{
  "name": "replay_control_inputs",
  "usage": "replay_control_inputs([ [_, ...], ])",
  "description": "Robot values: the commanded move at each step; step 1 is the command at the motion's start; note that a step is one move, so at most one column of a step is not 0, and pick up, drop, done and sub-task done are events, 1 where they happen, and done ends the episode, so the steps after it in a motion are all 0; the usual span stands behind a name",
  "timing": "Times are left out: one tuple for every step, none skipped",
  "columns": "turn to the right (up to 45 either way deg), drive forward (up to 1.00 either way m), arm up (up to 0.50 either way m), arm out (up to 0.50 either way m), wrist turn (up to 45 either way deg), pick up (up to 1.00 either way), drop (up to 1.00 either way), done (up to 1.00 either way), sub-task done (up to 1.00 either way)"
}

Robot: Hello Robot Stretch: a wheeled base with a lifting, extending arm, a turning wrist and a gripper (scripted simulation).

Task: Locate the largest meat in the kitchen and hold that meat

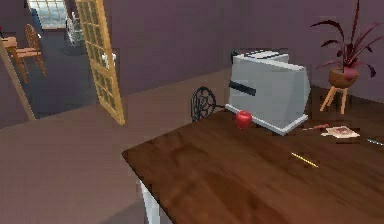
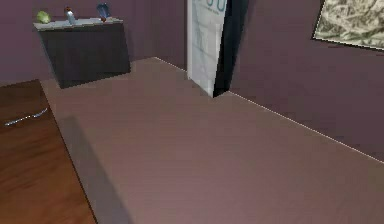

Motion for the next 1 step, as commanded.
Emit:
replay_control_inputs([
  [45.0,0.00,0.00,0.00,0.0,0.00,0.00,0.00,0.00],
])
